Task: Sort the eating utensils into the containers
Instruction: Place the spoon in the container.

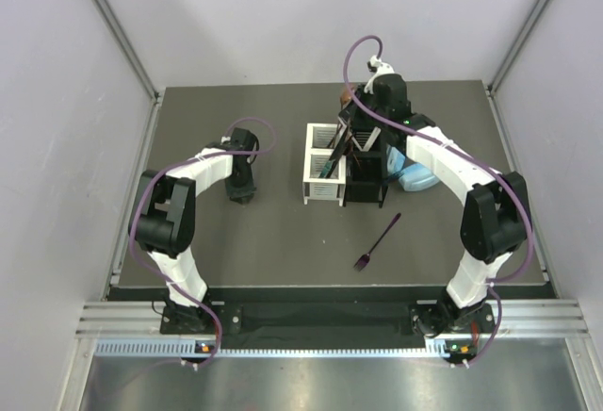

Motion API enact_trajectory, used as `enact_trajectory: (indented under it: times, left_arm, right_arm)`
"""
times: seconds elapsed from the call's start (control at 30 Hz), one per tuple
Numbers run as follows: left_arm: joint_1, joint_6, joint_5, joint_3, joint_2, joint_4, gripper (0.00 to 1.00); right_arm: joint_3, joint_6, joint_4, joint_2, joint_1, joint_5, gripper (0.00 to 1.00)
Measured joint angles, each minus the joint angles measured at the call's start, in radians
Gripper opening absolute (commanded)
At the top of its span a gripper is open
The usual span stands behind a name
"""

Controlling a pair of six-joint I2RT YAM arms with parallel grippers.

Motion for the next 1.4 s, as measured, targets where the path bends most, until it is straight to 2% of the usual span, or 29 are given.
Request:
enact_trajectory:
  times: [0.33,0.73,1.07,1.4]
  left_arm:
    - [0.0,0.0,0.0,0.0,0.0,0.0,0.27]
    - [0.0,0.0,0.0,0.0,0.0,-0.001,0.27]
    - [0.0,0.0,-0.001,0.003,0.002,-0.005,0.27]
    - [0.0,0.001,-0.002,0.01,0.009,-0.013,0.27]
  right_arm:
    - [0.033,0.001,-0.041,0.005,-0.006,-0.014,0.0]
    - [0.192,-0.002,-0.087,0.04,-0.011,-0.037,0.0]
    - [0.145,0.06,0.027,0.13,-0.024,-0.049,0.0]
    - [0.035,0.04,0.069,0.123,-0.024,-0.031,0.0]
